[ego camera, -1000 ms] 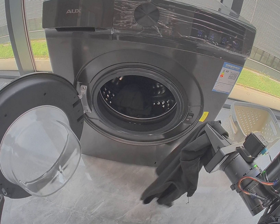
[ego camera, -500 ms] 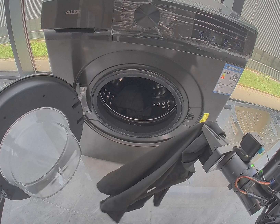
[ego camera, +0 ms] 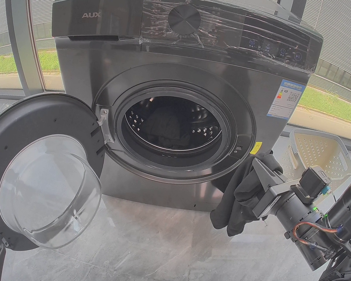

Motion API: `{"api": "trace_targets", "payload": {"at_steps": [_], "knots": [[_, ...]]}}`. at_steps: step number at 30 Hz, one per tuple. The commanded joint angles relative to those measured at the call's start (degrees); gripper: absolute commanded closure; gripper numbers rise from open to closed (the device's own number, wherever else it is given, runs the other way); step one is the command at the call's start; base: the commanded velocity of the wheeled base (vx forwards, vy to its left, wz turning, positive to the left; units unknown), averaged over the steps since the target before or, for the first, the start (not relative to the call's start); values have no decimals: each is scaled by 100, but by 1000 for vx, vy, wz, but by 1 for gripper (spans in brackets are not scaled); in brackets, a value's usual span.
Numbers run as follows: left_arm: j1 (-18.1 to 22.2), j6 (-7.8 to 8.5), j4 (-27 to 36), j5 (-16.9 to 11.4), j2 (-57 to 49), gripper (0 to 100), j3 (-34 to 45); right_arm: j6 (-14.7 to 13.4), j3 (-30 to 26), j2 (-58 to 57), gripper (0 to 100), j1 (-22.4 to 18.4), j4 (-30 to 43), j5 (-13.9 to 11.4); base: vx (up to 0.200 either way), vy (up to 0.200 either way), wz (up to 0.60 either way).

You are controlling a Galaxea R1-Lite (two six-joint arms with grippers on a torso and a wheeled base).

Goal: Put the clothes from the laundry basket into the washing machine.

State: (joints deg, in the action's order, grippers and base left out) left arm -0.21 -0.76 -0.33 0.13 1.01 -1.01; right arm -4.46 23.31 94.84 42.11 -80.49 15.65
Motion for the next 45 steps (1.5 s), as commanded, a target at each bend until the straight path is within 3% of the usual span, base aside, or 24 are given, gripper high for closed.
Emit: {"api": "trace_targets", "payload": {"at_steps": [1, 3, 8, 17, 19, 22, 26, 28, 29, 31, 33, 36, 37, 45], "knots": [[3, 14, -2, 4, -92, 0, 92, -2, 7, 8, 100, 8, 7, -1, 0, 0, 0], [12, 137, -2, 39, -101, 0, 92, -2, -11, 8, 100, 8, 25, -27, 0, 0, 0], [30, 163, 7, 22, -101, 0, 101, 33, 77, 122, 100, -27, 7, -159, 0, 0, 0], [30, 313, -37, -40, -101, 0, 101, 42, 631, 781, 100, 140, 16, 105, 0, 0, 0], [30, 234, -187, -136, -101, 0, -13, 42, 728, 852, 100, 237, 51, 193, 0, 0, 0], [65, 207, -424, -611, 145, 0, -1024, -28, 991, 992, 100, 404, 60, 236, 0, 0, 0], [82, 287, -459, -1648, 1270, 0, -1340, -485, 1536, 1133, 100, 492, 289, 175, 0, 0, 0], [100, 304, -468, -1762, 1472, 0, -1340, -521, 1598, 1159, 100, 492, 368, 166, 0, 0, 0], [65, 410, -574, -2052, 2166, 0, -1331, -547, 1800, 1186, 100, 430, 588, 78, 0, 0, 0], [38, 629, -925, -2202, 2764, 0, -1305, -538, 1985, 1194, 100, 421, 684, 43, 0, 0, 0], [-6, 735, -1356, -2334, 3318, 0, -1305, -529, 2160, 1212, 100, 421, 763, 43, 0, 0, 0], [-287, 823, -2050, -2580, 4241, 0, -1358, -529, 2424, 1274, 100, 430, 983, 43, 0, 0, 0], [-595, 823, -2349, -2580, 4689, 0, -1384, -529, 2538, 1291, 100, 456, 1053, 34, 0, 0, 0], [-2502, 752, -3272, -2149, 6587, 0, -1463, -556, 2837, 1397, 100, 483, 1062, 43, 0, 0, 0]]}}
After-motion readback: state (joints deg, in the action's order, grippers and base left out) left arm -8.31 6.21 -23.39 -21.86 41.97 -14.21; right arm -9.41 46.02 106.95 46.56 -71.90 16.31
